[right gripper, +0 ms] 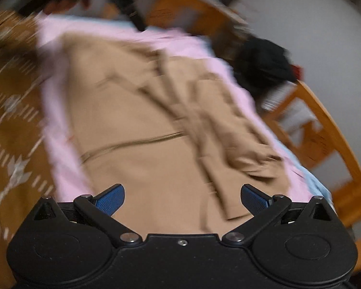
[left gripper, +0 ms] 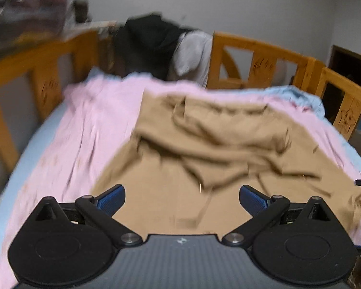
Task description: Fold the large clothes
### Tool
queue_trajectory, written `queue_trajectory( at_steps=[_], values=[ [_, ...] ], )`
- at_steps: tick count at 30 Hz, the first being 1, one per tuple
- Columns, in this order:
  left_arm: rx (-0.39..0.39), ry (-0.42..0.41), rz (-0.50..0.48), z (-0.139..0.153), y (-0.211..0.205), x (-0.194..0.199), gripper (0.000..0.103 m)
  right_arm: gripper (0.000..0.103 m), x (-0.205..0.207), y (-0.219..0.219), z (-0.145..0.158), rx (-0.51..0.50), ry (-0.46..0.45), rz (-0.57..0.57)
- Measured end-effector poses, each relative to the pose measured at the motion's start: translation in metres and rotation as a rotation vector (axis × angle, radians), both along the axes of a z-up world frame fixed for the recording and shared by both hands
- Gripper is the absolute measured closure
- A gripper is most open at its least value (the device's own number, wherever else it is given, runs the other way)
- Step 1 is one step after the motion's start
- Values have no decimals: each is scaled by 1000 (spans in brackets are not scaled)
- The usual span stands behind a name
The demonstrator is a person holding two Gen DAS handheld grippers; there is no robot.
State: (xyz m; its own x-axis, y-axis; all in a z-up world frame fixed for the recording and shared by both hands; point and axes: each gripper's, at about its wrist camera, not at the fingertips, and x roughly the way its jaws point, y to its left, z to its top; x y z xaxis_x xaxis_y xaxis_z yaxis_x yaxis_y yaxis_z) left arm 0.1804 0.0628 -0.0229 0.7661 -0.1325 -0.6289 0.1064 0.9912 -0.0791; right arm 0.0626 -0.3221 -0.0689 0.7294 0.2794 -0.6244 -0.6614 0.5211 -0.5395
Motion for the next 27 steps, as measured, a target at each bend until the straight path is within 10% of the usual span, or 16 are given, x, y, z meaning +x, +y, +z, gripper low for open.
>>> queue_trajectory(
  at_steps=[5,17,23,27],
  values=[
    [-8,62,-1,-20,-13,-28,1,6,-17,1,-49,-179,15,96],
    [7,68,-228,-39,-70,-47,1,17,-22,13,-69,-202,-152,110],
    [71,30,-328,-42,-81,-59,1,50,-33,8,-75,-250,-157,148],
    [68,25,-362,-45,-84,-61,1,91,-24,7,-60,-147,-50,130]
  ],
)
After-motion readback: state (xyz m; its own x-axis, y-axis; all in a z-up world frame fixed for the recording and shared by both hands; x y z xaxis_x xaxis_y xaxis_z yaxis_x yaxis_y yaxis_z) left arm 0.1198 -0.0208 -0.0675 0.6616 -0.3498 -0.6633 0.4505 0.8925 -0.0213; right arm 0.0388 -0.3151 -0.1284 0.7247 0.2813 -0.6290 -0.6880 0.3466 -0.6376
